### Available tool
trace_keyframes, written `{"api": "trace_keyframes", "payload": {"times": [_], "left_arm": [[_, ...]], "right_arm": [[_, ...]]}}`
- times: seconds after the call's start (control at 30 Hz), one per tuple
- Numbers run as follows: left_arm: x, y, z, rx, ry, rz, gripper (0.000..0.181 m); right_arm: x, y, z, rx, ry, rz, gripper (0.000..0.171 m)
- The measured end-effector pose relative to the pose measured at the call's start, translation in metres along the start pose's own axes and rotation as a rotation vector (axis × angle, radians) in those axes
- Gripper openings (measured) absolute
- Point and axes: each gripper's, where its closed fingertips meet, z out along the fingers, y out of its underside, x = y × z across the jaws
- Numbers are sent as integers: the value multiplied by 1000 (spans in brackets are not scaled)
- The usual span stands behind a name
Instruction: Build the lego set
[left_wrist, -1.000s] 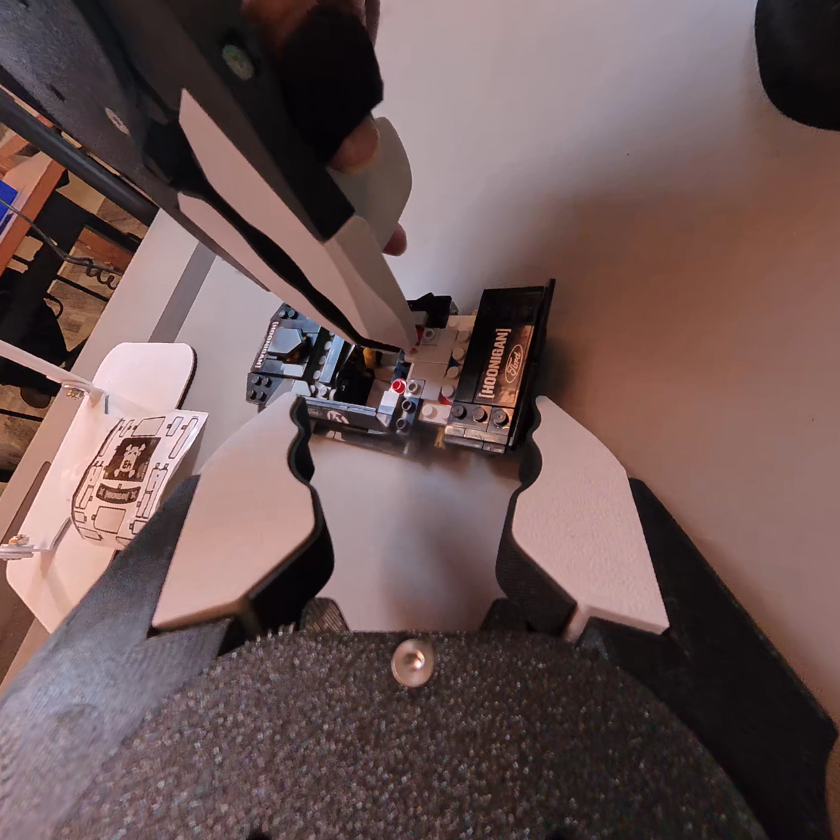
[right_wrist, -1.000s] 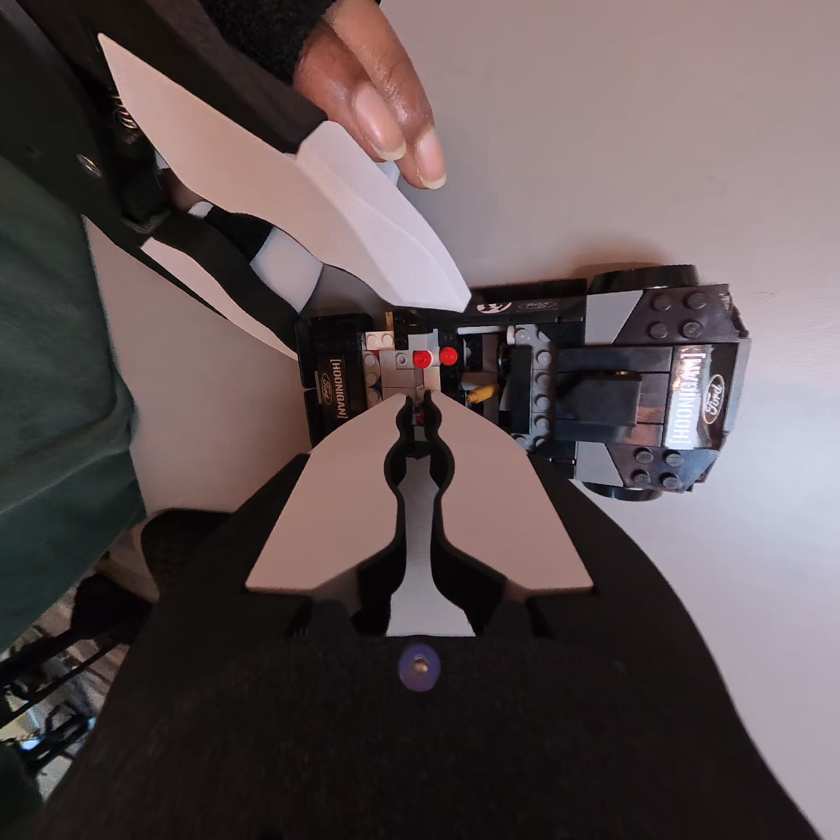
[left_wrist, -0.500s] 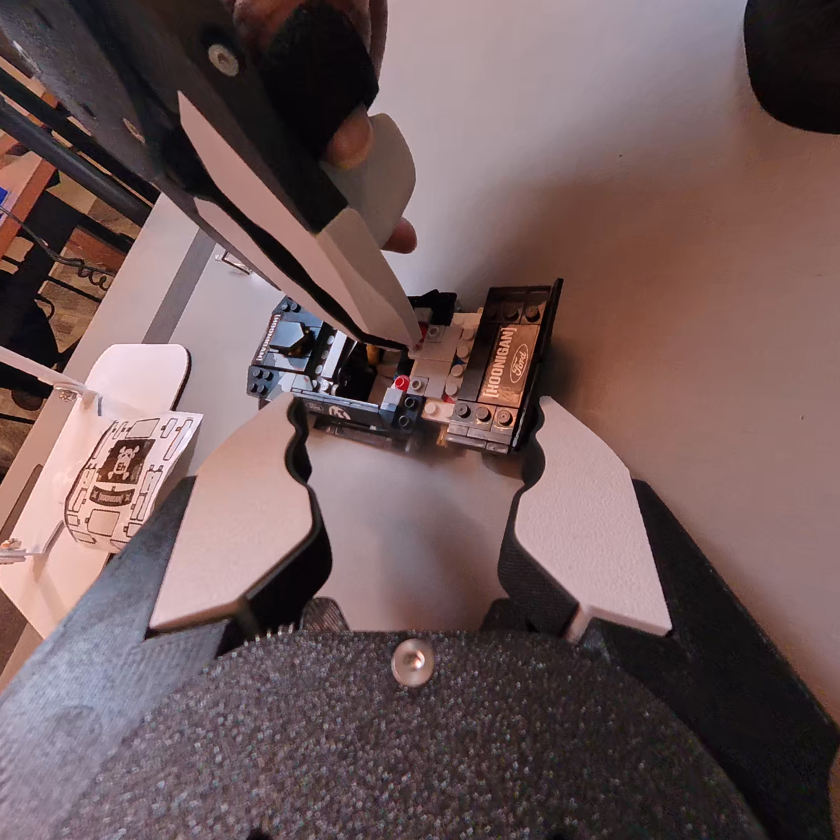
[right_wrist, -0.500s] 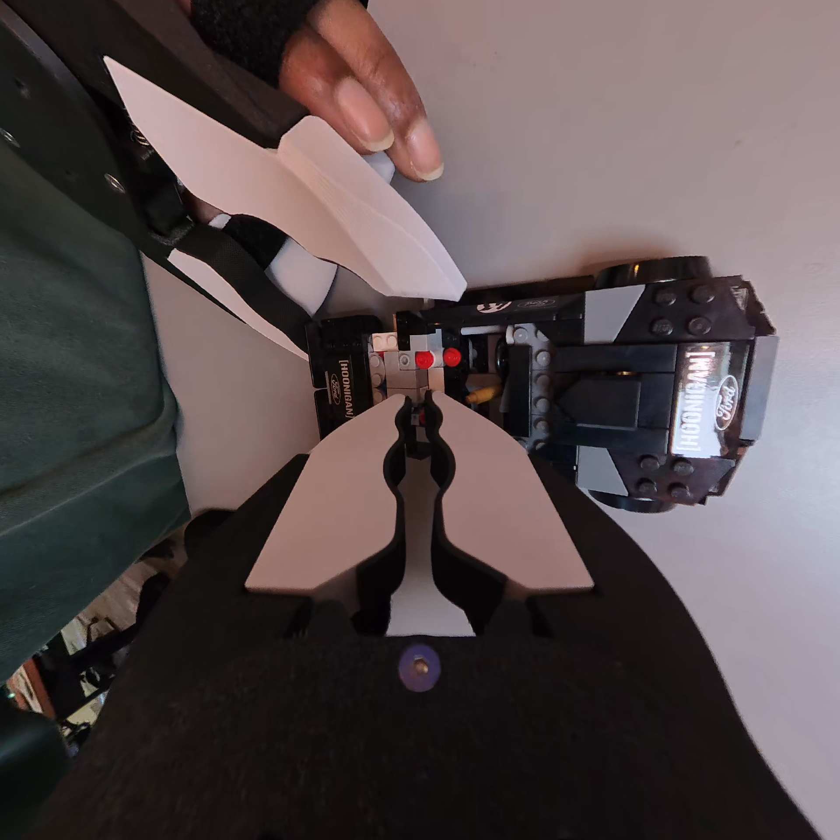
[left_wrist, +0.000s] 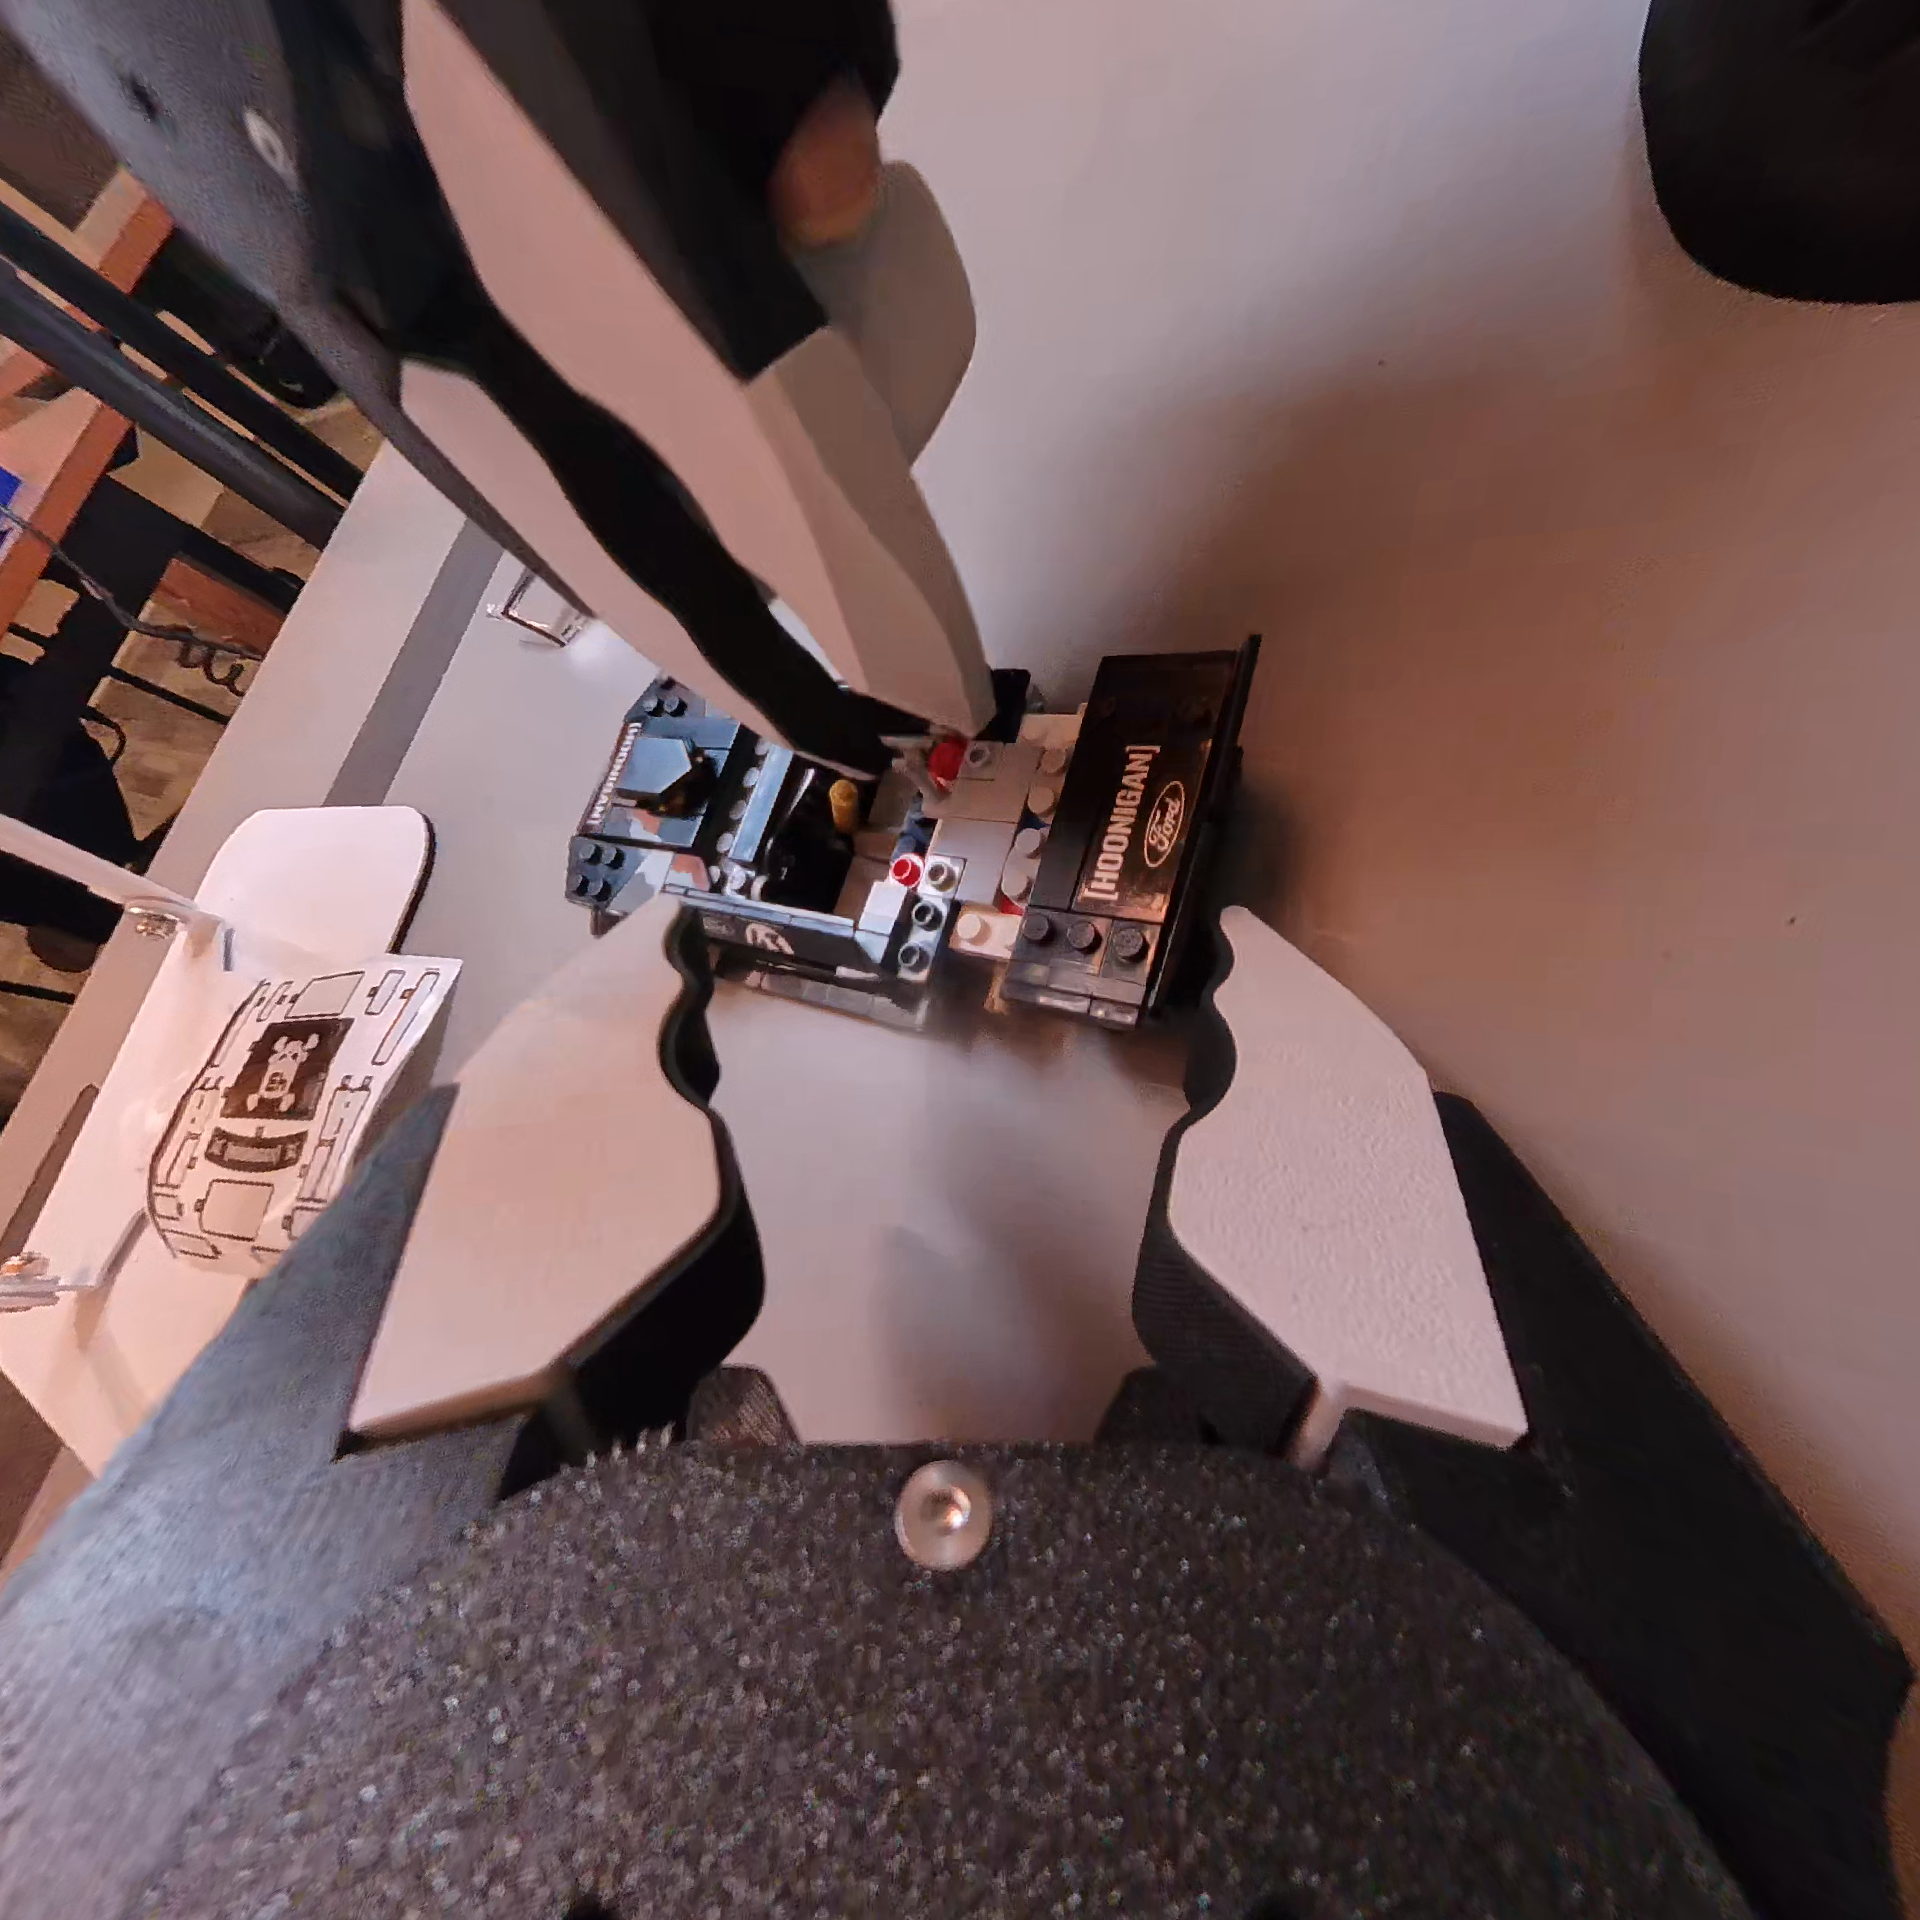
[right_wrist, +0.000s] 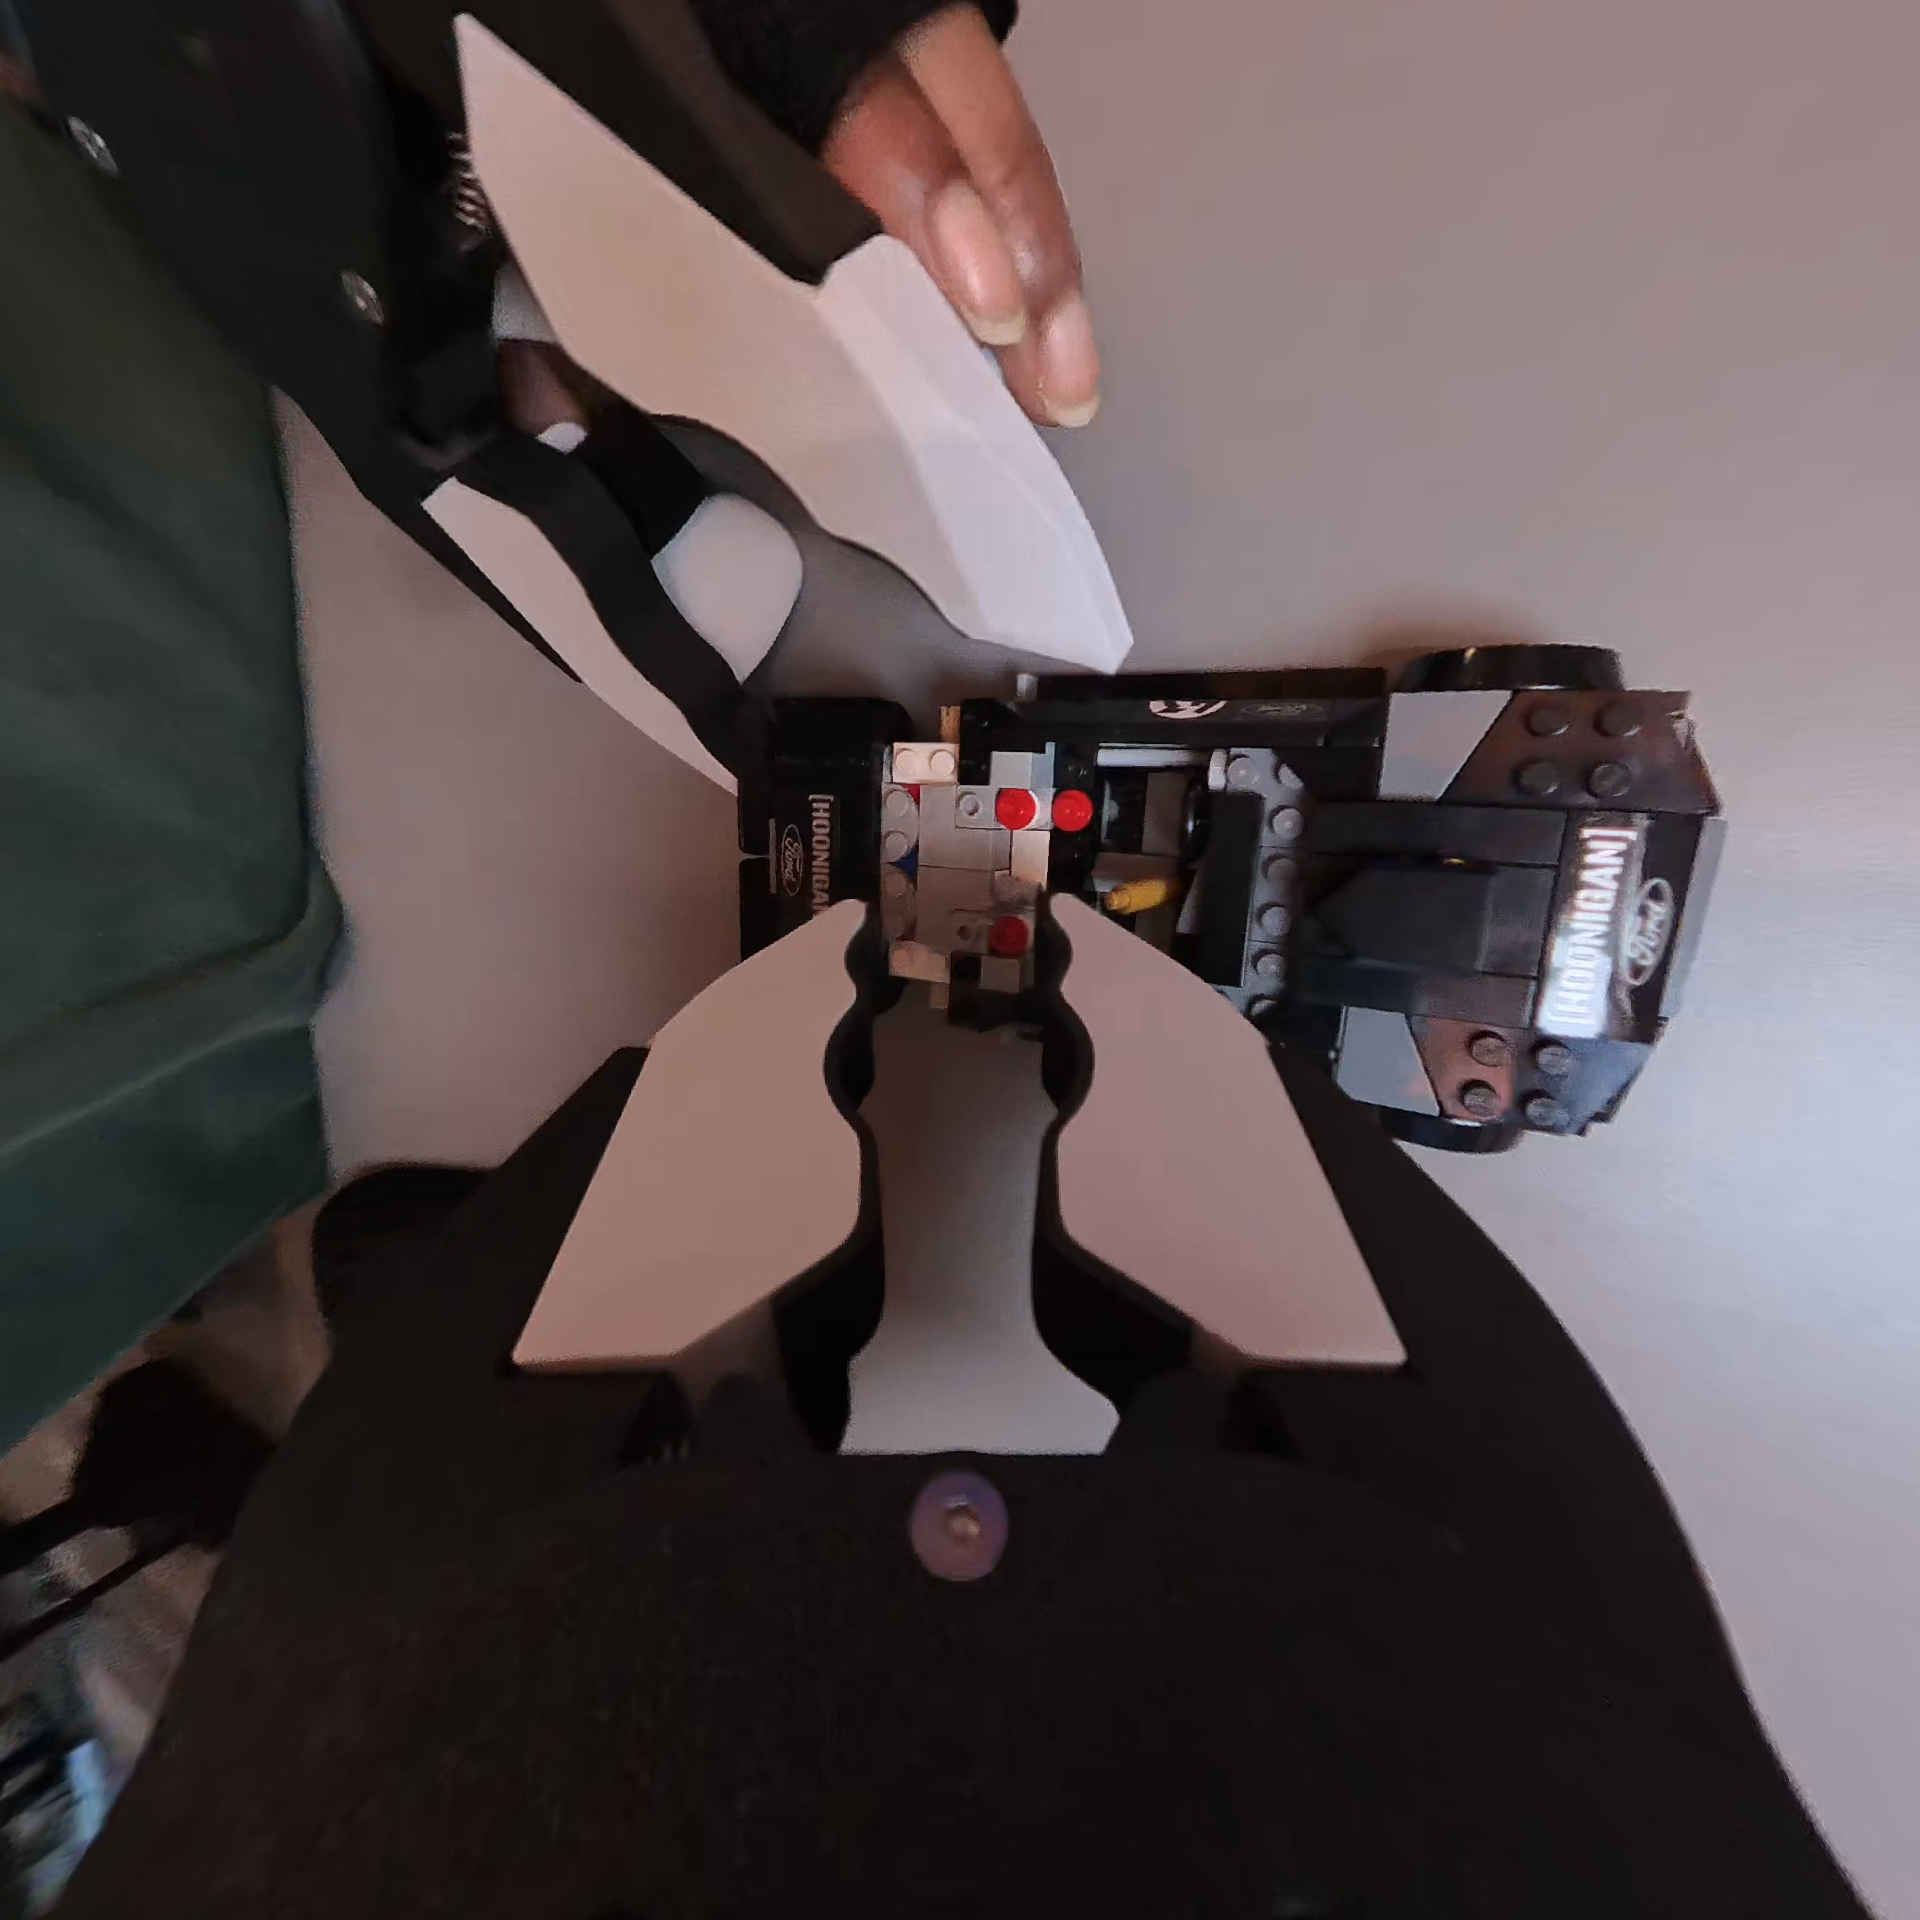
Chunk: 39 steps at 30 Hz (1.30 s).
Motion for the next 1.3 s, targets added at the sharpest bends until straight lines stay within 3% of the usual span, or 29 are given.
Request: {"api": "trace_keyframes", "payload": {"times": [0.27,1.3], "left_arm": [[1,-3,1,9,-2,15,89],[0,-4,5,5,-11,-26,92]], "right_arm": [[-1,4,8,-2,141,-141,46],[-3,3,15,113,107,-32,36]]}}
